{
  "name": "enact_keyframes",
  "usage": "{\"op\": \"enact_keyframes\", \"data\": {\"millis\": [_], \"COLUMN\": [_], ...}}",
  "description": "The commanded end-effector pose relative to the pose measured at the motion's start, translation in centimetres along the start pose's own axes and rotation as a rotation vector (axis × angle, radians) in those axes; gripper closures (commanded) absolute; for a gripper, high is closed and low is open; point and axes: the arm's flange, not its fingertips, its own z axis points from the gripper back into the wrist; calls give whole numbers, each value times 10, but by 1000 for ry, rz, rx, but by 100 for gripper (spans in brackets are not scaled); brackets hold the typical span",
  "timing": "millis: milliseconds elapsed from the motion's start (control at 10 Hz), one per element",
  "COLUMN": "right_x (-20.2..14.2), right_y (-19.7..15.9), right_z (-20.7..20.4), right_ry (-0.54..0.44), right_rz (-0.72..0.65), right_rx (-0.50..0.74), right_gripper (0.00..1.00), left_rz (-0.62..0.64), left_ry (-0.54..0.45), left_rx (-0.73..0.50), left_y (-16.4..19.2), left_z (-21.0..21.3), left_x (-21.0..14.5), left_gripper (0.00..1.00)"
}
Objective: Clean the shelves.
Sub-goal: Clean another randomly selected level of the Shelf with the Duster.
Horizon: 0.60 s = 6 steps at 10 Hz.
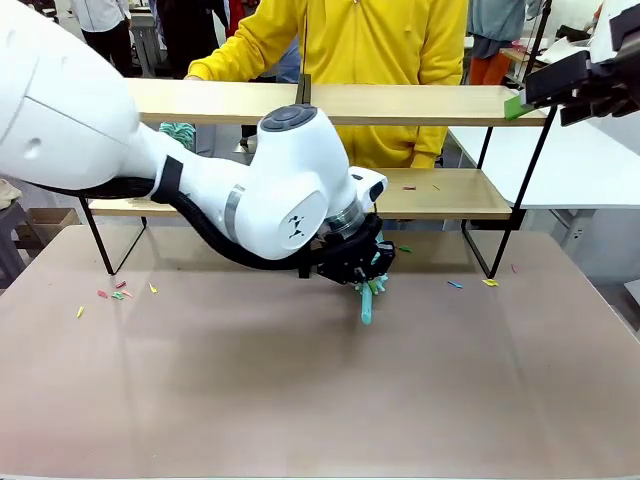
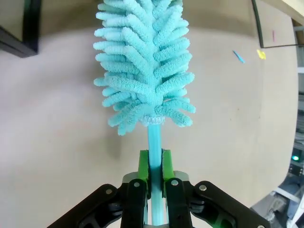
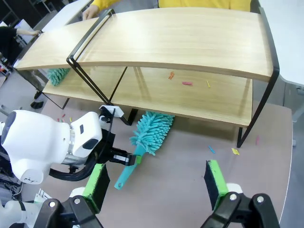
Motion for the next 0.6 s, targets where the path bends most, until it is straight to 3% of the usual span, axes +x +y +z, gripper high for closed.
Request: {"op": "enact_keyframes", "data": {"millis": [0, 200, 500], "right_x": [1, 1, 1], "right_y": [-1, -1, -1], "right_z": [0, 0, 0], "right_ry": [-2, -2, -2], "right_rz": [-3, -3, -3], "right_rx": [8, 8, 8], "right_gripper": [0, 0, 0], "left_rz": [-21, -22, -45], "left_ry": [39, 80, 111], "left_rx": [34, 59, 2], "left_y": [-20, -26, -29], "left_z": [-8, -12, -13], "left_x": [18, 24, 25], "left_gripper": [88, 88, 88]}}
